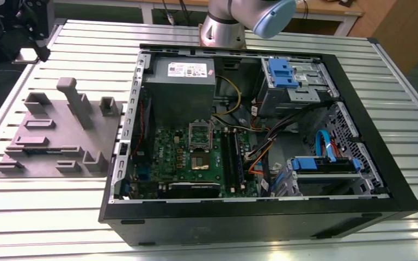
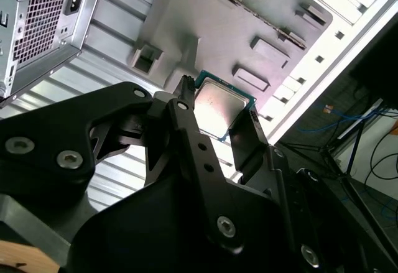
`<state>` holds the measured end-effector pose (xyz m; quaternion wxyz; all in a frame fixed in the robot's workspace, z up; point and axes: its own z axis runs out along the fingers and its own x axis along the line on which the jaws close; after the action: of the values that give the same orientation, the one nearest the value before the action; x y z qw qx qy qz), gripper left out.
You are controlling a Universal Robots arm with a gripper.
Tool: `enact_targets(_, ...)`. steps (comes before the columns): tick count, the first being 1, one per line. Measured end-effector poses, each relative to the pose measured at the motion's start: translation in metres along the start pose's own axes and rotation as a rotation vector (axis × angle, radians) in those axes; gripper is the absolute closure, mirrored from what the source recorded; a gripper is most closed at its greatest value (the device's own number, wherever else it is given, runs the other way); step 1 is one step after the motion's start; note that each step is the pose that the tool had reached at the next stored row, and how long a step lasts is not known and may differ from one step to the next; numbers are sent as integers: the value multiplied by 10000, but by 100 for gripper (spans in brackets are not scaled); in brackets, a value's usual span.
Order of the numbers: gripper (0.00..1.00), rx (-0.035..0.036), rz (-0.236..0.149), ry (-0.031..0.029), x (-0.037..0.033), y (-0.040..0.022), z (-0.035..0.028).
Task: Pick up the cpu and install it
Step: 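Pick up the cpu and move it towards the insertion slot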
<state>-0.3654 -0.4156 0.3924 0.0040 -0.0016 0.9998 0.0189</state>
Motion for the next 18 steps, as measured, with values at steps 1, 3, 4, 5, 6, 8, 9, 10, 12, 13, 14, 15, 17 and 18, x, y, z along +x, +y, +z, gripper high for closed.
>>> enact_targets(1, 53, 1, 0, 1, -9, 0, 0)
enact_targets(3, 53, 1, 2, 12, -32, 0, 0)
enact_targets(4, 53, 1, 3, 15, -43, 0, 0)
enact_targets(5, 53, 1, 3, 18, -53, 0, 0)
enact_targets(6, 53, 1, 4, 20, -62, 0, 0)
enact_targets(8, 53, 1, 5, 24, -82, 0, 0)
enact_targets(9, 53, 1, 4, 26, -92, 0, 0)
enact_targets(10, 53, 1, 5, 26, -102, 0, 1)
enact_targets(12, 53, 0, 5, 27, -121, 0, 1)
enact_targets(13, 53, 0, 5, 27, -129, 0, 1)
enact_targets(14, 53, 1, 5, 28, -134, 0, 1)
enact_targets(15, 53, 0, 4, 27, -140, 0, 1)
enact_targets(17, 53, 1, 5, 28, -151, -1, 1)
enact_targets(18, 53, 0, 4, 27, -156, -1, 1)
